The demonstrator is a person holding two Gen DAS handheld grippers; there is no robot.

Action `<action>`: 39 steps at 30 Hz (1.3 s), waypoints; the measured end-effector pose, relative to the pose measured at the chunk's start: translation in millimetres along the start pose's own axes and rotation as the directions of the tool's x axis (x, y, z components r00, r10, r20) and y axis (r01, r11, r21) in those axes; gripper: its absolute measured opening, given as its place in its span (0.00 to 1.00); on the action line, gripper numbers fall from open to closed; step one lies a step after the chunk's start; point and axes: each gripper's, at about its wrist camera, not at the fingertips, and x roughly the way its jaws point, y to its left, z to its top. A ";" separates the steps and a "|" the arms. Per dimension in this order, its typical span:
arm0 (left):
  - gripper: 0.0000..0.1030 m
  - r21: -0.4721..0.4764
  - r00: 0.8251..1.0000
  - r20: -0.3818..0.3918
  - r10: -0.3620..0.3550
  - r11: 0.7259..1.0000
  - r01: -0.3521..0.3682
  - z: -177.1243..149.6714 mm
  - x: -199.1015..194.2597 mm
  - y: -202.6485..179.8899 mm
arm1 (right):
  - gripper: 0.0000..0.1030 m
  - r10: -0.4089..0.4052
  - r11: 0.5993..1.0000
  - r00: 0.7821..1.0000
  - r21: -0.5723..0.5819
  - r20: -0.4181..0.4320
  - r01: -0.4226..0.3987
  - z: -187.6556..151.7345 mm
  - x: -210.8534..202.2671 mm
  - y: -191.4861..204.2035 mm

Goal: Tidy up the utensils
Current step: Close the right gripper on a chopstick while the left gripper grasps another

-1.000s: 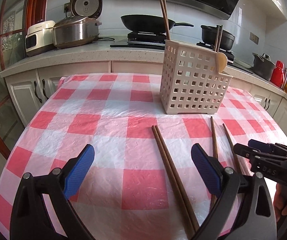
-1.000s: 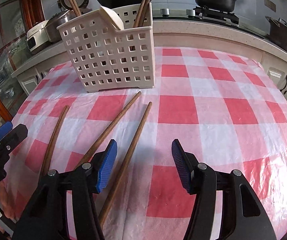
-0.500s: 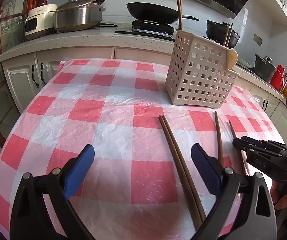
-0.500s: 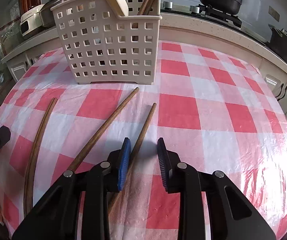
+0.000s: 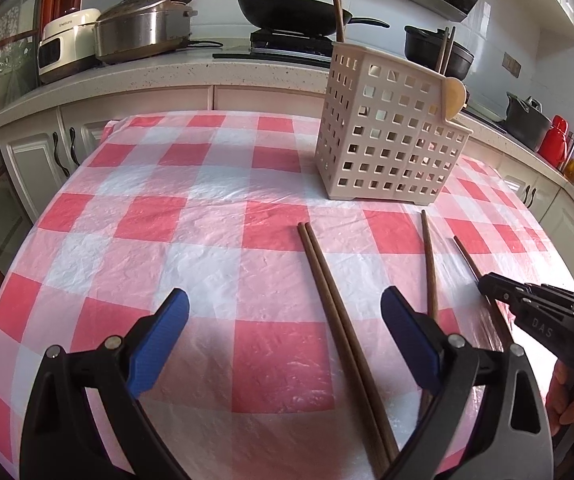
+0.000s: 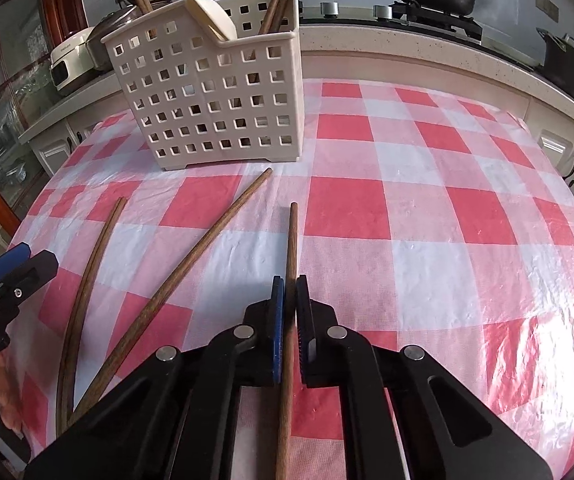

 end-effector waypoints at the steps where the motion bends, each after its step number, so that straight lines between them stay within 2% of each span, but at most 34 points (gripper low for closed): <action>1: 0.90 -0.003 1.000 -0.005 -0.003 1.000 0.003 0.7 1.9 -0.9 | 0.07 0.004 1.000 1.000 -0.001 0.000 -0.004 -0.4 -0.6 -0.9; 4: 0.77 0.000 0.999 -0.037 -0.022 1.000 0.022 3.4 9.7 -4.3 | 0.07 0.016 1.000 1.000 0.003 -0.002 -0.016 -2.3 -2.5 -3.9; 6: 0.63 0.003 0.998 -0.056 -0.022 1.000 0.022 5.8 15.5 -6.5 | 0.07 0.025 1.000 1.000 0.007 -0.002 -0.025 -3.0 -2.8 -5.5; 11: 0.46 -0.003 0.997 -0.073 -0.008 1.000 0.008 10.9 23.6 -8.9 | 0.07 0.044 0.999 0.999 0.010 -0.003 -0.044 -3.8 -3.2 -7.9; 15: 0.45 -0.005 0.995 -0.102 0.007 1.000 -0.007 11.3 31.5 -8.9 | 0.07 0.064 0.998 0.998 0.018 -0.004 -0.064 -4.4 -4.1 -11.8; 17: 0.44 0.002 0.993 -0.115 0.039 0.999 -0.039 10.0 36.4 -8.8 | 0.07 0.070 0.997 0.998 0.021 -0.003 -0.070 -4.3 -4.2 -12.3; 23: 0.38 -0.004 0.993 -0.109 0.054 0.999 -0.054 10.8 39.8 -5.2 | 0.07 0.075 0.997 0.997 0.021 -0.004 -0.075 -4.3 -4.3 -13.0; 31: 0.35 0.066 0.987 -0.120 0.105 0.993 -0.098 14.2 47.5 -19.0 | 0.07 0.039 0.999 0.999 -0.023 -0.034 -0.040 -0.7 -2.5 -5.1; 34: 0.24 0.085 0.986 -0.123 0.112 0.991 -0.102 16.2 49.4 -21.7 | 0.07 0.035 0.998 0.998 -0.049 -0.054 -0.037 3.1 0.0 -3.3; 36: 0.10 0.091 0.986 -0.127 0.107 0.991 -0.096 16.9 49.9 -21.9 | 0.07 0.034 0.997 0.997 -0.067 -0.063 -0.038 5.3 1.5 -2.4; 39: 0.08 0.091 0.987 -0.126 0.095 0.992 -0.084 16.6 49.6 -19.9 | 0.07 0.039 0.996 0.997 -0.075 -0.061 -0.044 4.9 1.4 -3.0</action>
